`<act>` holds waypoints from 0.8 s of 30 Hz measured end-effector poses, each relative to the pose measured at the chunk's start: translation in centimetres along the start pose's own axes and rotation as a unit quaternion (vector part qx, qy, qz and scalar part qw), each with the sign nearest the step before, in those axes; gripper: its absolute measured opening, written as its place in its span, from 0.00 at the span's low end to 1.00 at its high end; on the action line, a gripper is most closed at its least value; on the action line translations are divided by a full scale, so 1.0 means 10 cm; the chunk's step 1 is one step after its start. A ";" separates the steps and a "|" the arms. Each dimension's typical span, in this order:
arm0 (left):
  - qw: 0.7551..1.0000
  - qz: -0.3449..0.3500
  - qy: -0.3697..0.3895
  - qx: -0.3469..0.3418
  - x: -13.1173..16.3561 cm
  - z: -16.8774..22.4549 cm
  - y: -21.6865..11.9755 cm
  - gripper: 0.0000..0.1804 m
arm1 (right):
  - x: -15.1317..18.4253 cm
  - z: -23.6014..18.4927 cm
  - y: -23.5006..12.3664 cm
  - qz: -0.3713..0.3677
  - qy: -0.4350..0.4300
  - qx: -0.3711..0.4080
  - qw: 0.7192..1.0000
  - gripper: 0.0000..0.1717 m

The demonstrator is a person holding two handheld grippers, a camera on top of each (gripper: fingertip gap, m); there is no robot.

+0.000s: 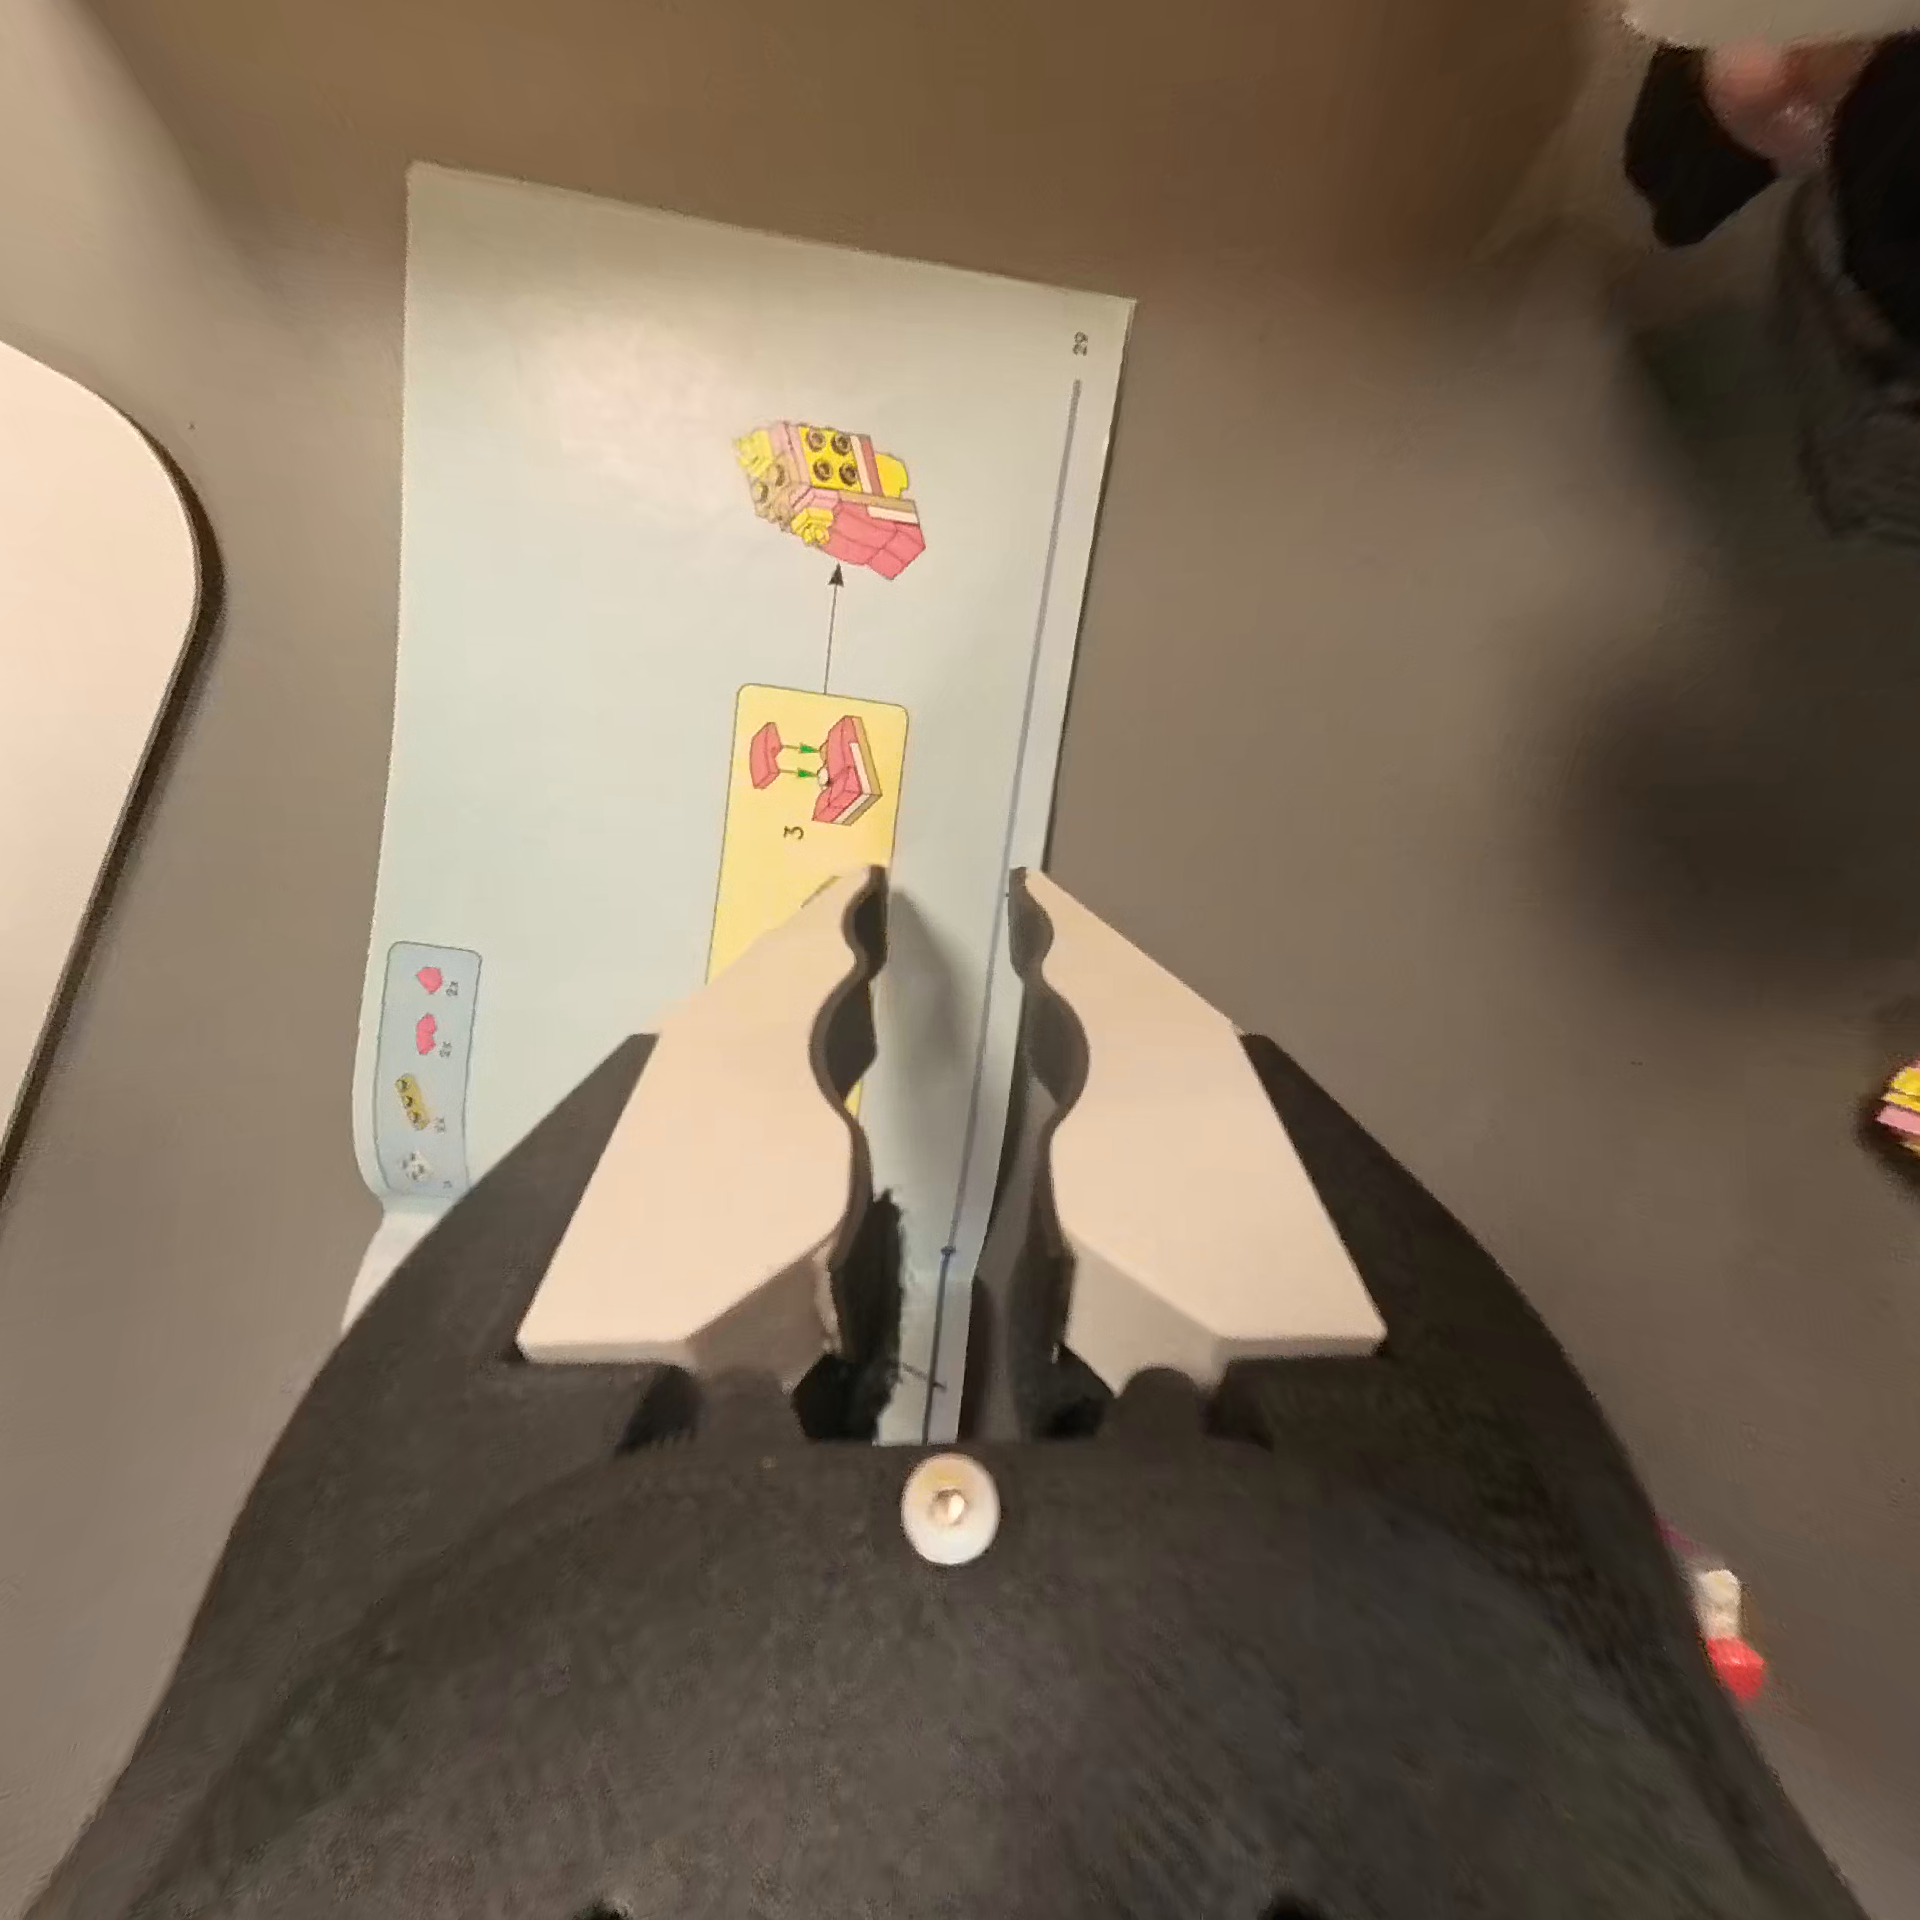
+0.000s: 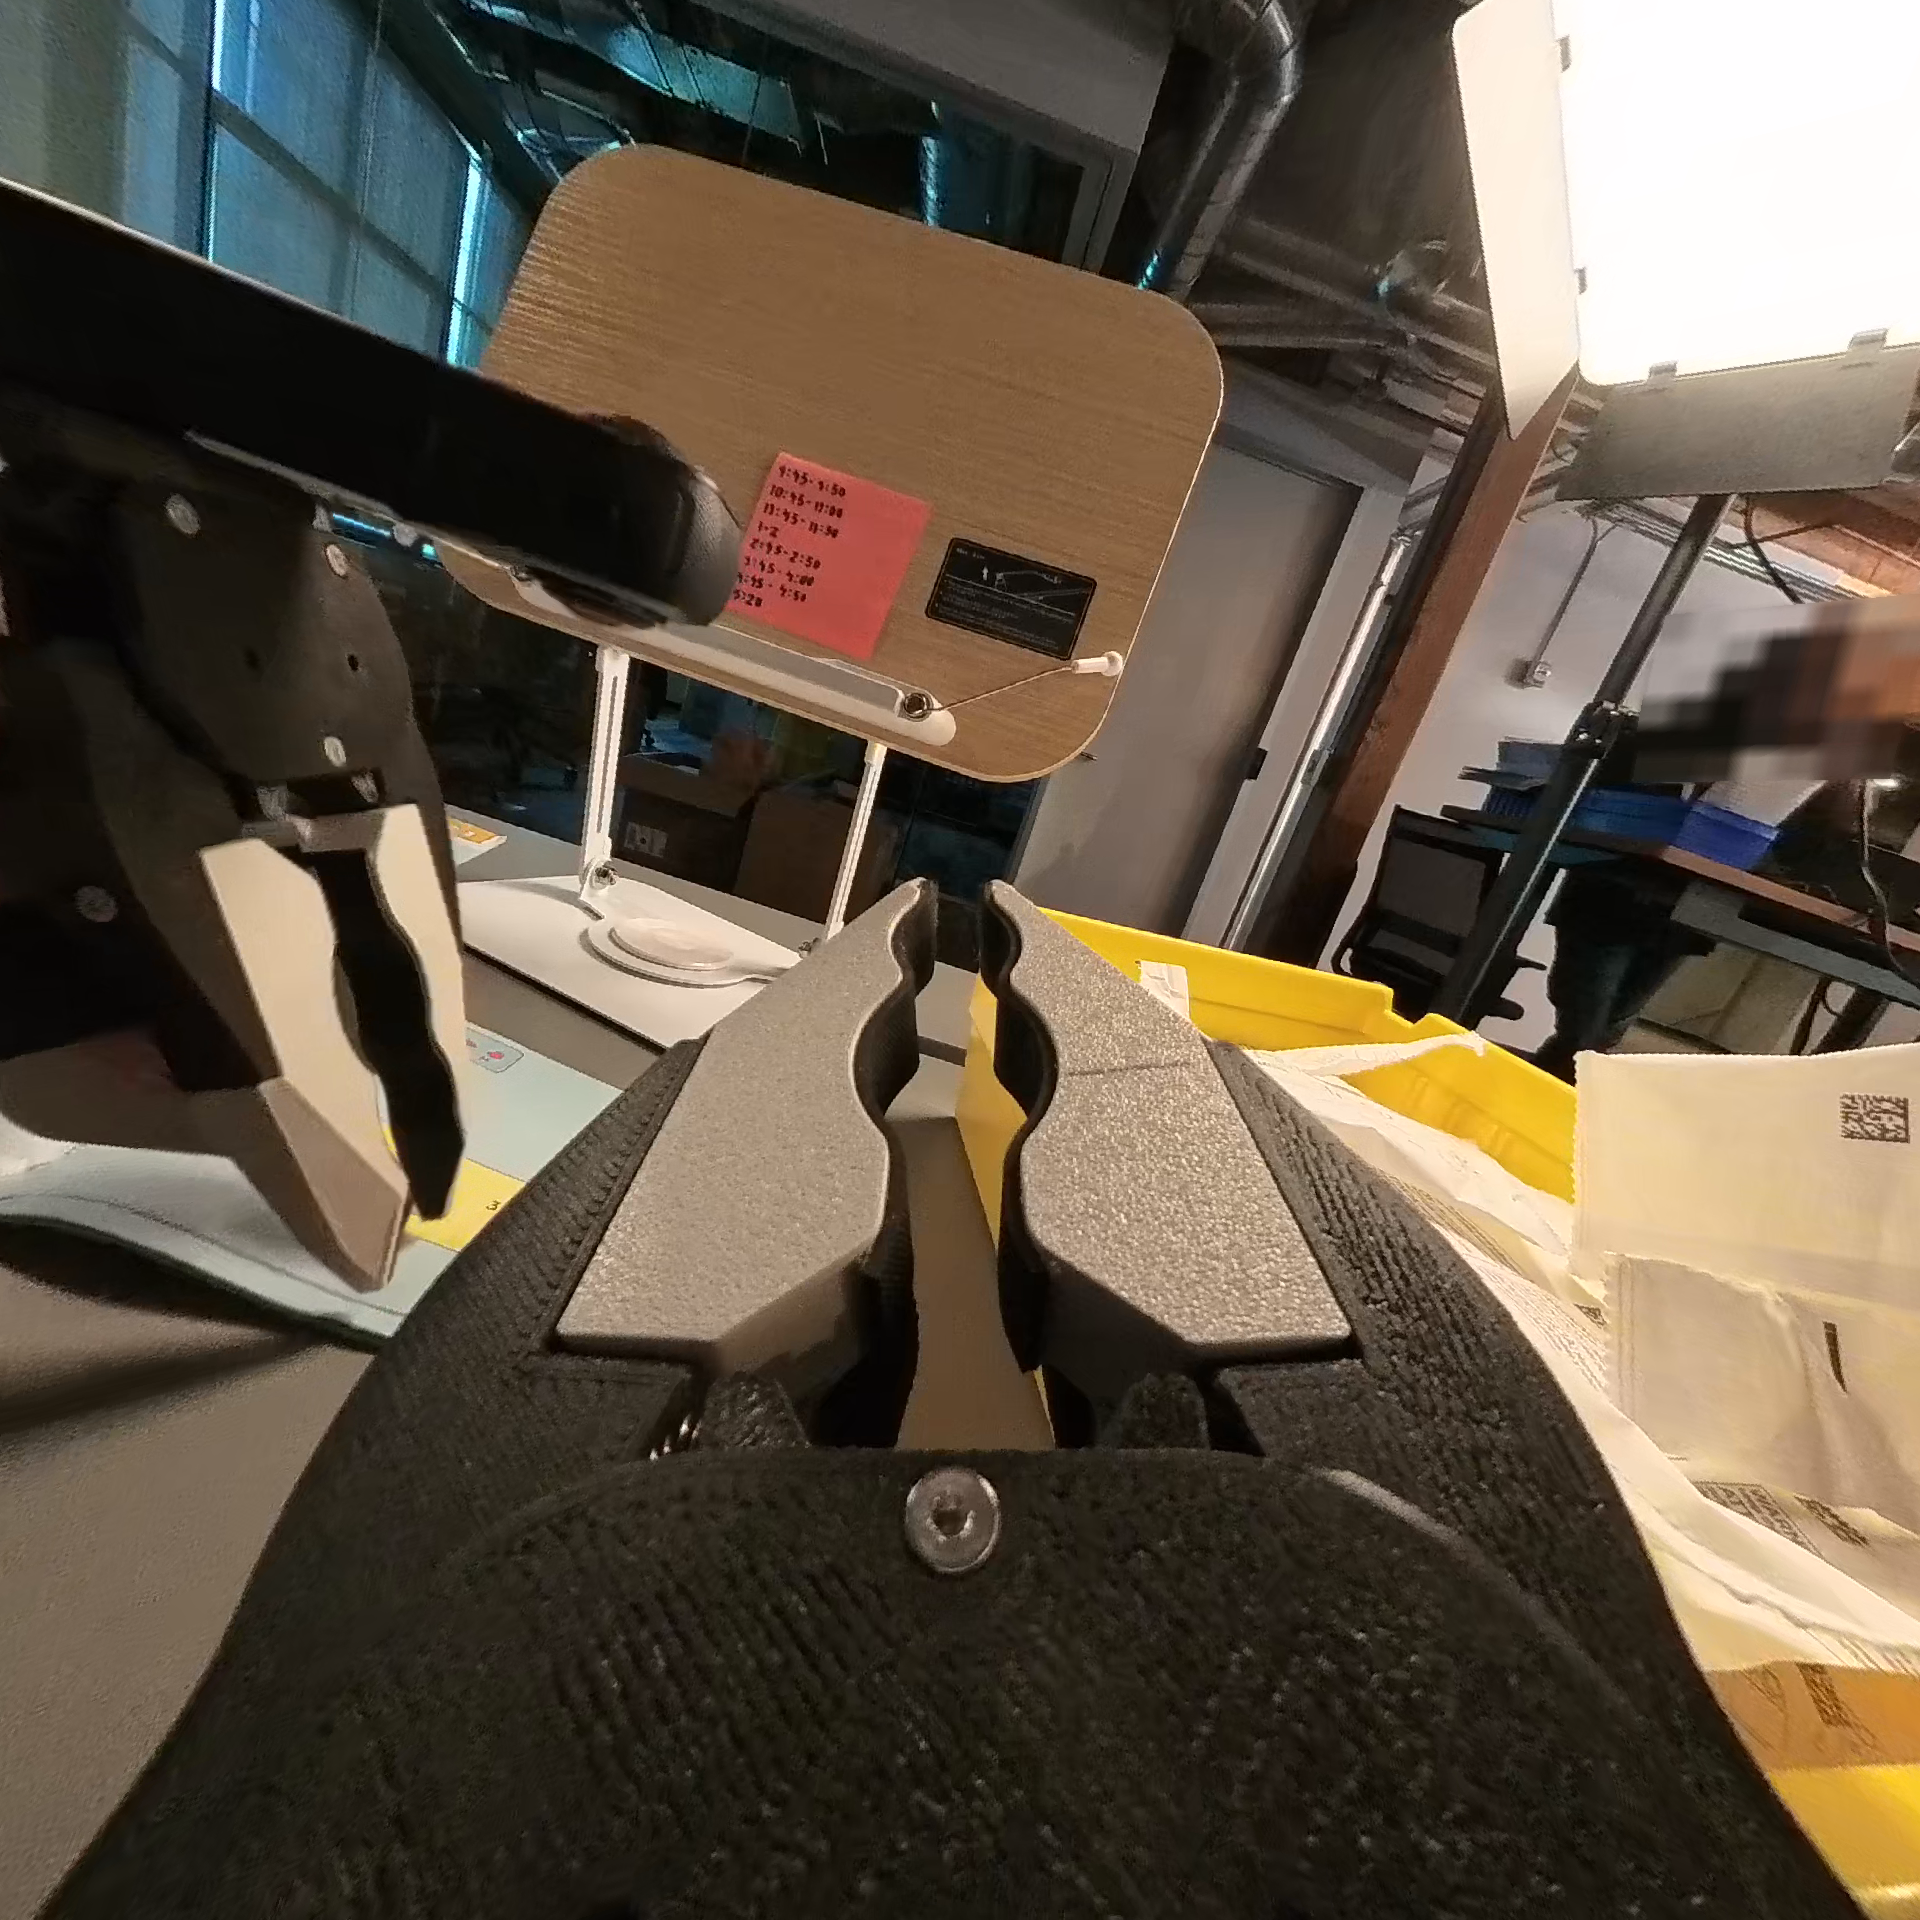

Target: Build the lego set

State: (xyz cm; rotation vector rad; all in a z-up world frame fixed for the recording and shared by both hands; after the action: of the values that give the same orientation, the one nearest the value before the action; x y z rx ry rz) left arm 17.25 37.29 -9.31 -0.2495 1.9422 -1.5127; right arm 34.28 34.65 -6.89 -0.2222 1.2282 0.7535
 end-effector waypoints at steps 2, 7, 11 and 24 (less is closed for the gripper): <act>1.000 0.005 -0.010 0.016 0.00 0.00 -0.01 0.12 | 0.00 0.00 0.00 0.000 0.000 -0.001 1.000 0.03; 1.000 -0.008 0.012 -0.002 0.00 0.05 0.02 0.20 | 0.00 -0.01 0.01 -0.002 0.000 -0.004 1.000 0.03; 0.999 -0.009 0.027 -0.016 -0.03 0.11 0.03 0.20 | 0.01 -0.01 0.01 -0.003 0.000 -0.005 1.000 0.03; 0.999 -0.017 0.004 -0.040 -0.04 0.06 0.00 0.09 | 0.02 0.00 0.02 -0.009 0.002 0.000 1.000 0.03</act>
State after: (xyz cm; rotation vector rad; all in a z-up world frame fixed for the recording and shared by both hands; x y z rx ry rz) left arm 17.90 37.05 -9.23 -0.3124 2.0180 -1.4602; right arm 34.22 34.85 -6.99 -0.2342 1.2293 0.7384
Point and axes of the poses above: each gripper's, where its closed fingertips meet, y out along the fingers, x out of its underside, z = x × y across the jaws, the point moved 9 cm from there along -y, back along the fingers, and after that the axes turned 9 degrees about -x, right-handed, at the moved point
